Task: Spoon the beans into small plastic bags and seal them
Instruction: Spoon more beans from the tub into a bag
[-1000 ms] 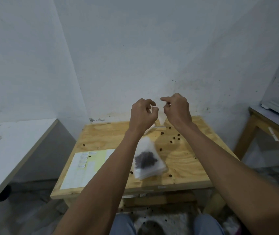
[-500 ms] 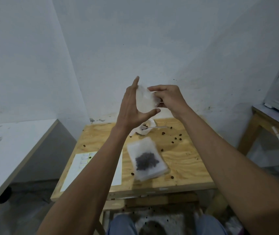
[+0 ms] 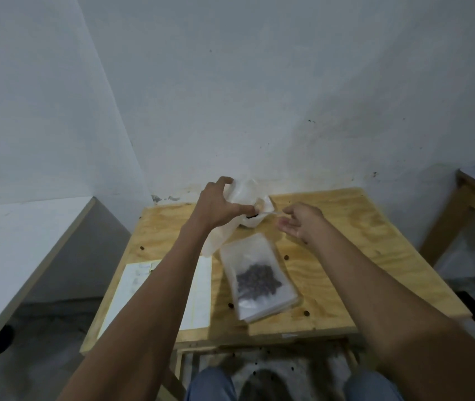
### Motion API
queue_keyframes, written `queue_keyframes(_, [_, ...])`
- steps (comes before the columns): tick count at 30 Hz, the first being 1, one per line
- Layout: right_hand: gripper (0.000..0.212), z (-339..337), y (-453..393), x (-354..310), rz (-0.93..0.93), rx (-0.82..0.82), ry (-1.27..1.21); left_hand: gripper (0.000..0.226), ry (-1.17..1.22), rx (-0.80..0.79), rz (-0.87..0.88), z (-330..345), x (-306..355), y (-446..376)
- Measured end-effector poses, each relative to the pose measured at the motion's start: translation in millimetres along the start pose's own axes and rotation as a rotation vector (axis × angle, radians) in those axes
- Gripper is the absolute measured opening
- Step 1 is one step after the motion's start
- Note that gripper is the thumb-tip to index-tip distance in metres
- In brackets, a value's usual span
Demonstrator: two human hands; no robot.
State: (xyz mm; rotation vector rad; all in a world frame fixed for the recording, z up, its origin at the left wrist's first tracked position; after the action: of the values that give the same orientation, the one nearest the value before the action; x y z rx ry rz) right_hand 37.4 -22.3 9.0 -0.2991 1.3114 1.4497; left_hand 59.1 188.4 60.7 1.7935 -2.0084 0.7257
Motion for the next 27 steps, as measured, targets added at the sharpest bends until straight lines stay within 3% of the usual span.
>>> queue_keyframes(7, [0.005,13.2,-35.3,17.7,0.055,0.02,-0.07,0.084,-0.012,-0.158,-0.114,28.8,-14.7,-27.7])
queue_keyframes(11, [0.012,21.0,-47.7,21.1,0.023,0.039,-0.143,0.082,0.021,-0.22,-0.198,35.7,-19.4,-38.4])
queue_keyframes(14, [0.005,25.8,-54.8,20.5,-0.039,0.054,-0.18,0.078,0.095,-0.225,-0.218,35.2,-20.3,-45.1])
queue_keyframes(18, [0.017,27.5,-59.7,13.0,-0.211,0.034,-0.056,0.073,0.152,-0.191,-0.204,35.2,-25.2,-50.5])
queue_keyframes(24, [0.015,20.0,-52.9,-8.1,-0.696,-0.009,0.166,0.11,0.145,-0.041,-0.039,27.8,-13.5,-43.2])
queue_keyframes(27, [0.02,14.5,-49.8,-8.0,-0.818,-0.012,0.206,0.115,0.099,0.012,0.074,26.6,-2.3,-40.1])
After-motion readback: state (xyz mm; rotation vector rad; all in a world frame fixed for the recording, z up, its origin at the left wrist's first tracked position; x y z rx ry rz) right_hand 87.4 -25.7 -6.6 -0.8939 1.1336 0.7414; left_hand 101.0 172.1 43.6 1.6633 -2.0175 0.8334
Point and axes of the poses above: each hand's wrist, its own y-axis away from the middle knuckle, its own z-axis out of the palm, x = y × z, the point moved 5 cm from there along -y, towards the middle knuckle, and after that the axes turned 10 degrees about -y, right-handed, at the moved point
